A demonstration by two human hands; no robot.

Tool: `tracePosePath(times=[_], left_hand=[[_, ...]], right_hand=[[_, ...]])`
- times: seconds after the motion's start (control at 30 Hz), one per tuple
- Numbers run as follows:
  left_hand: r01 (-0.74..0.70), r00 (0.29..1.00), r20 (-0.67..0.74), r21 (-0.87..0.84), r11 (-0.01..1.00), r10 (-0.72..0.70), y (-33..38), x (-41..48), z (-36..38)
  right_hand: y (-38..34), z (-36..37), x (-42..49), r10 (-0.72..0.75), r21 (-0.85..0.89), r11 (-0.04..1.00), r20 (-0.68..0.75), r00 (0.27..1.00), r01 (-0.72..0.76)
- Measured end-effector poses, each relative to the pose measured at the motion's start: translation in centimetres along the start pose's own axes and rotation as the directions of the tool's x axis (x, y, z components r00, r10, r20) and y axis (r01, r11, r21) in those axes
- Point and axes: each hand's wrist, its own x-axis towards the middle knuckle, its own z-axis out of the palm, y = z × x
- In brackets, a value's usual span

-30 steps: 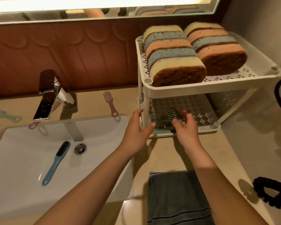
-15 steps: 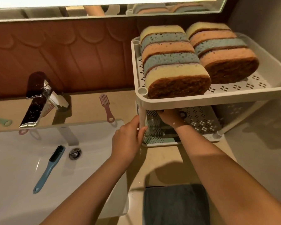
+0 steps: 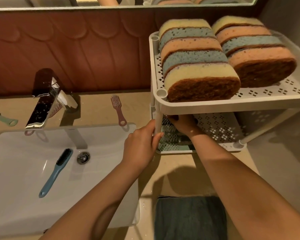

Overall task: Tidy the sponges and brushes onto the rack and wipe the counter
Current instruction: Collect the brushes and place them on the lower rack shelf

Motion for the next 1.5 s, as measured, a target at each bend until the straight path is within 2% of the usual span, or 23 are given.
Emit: tracePosePath(times=[0.2, 0.33, 0.43, 0.53, 0.63, 0.73, 0.83, 1.07, 1.17, 1.27, 1.37, 1.43, 1.5], left_hand=[[-0.01, 1.0, -0.005, -0.018, 1.0, 0.01, -0.1, 0.0, 0.1], [0.025, 1.0, 0.021, -0.08, 0.997, -0.023, 0.3, 0.0, -0.3], [0.204, 0.972, 0.174, -0.278, 0.939, -0.16, 0.7, 0.3, -1.0], [0.304, 0.92, 0.364, -0.425, 0.852, -0.147, 0.6, 0.2, -2.0], [0.325, 0.872, 0.475, -0.382, 0.865, -0.117, -0.7, -0.8, -3.5], [0.296, 0.81, 0.578, -0.263, 0.918, -0.096, -4.1, -2.4, -5.7], [0.305, 0.739, 0.66, -0.149, 0.941, -0.135, -7.8, -3.9, -7.8], [0.422, 0.686, 0.648, 0.015, 0.906, -0.33, -18.4, -8.1, -13.1], [0.476, 0.713, 0.569, 0.037, 0.879, -0.41, -22.5, -8.5, -14.9], [0.619, 0.707, 0.471, -0.05, 0.784, -0.528, -26.0, -8.2, -16.6], [0.744, 0.649, 0.427, -0.184, 0.642, -0.63, -28.7, -7.6, -17.7], [0.805, 0.59, 0.425, -0.24, 0.543, -0.686, -30.6, -7.1, -17.9], [0.842, 0.539, 0.397, -0.224, 0.491, -0.743, -32.4, -6.7, -17.7]], right_hand=[[0.7, 0.0, -1.1, -0.045, 0.029, 0.998, -0.078, 0.996, 0.048], [0.3, -1.2, -3.3, -0.044, 0.044, 0.998, -0.007, 0.999, 0.044], [-0.4, -2.1, -6.0, -0.036, 0.046, 0.998, 0.047, 0.998, 0.034], [-1.9, -2.5, -8.8, -0.034, 0.049, 0.998, 0.106, 0.994, 0.029], [-3.5, -2.0, -11.3, -0.051, 0.072, 0.997, 0.136, 0.989, 0.041], [-6.0, -0.5, -13.4, -0.077, 0.083, 0.995, 0.227, 0.971, 0.06], [-7.9, 1.3, -13.6, -0.095, 0.077, 0.994, 0.281, 0.955, 0.076], [-12.8, 7.1, -10.6, -0.126, -0.002, 0.991, 0.379, 0.917, 0.137], [-13.9, 8.4, -8.7, -0.074, 0.02, 0.997, 0.367, 0.927, 0.071], [-15.0, 9.6, -6.7, 0.08, 0.121, 0.984, 0.334, 0.939, -0.127], [-15.7, 10.9, -5.3, 0.283, 0.284, 0.88, 0.33, 0.901, -0.38], [-15.8, 11.8, -4.5, 0.385, 0.325, 0.82, 0.298, 0.873, -0.472], [-15.5, 12.6, -4.0, 0.445, 0.316, 0.8, 0.256, 0.858, -0.509]])
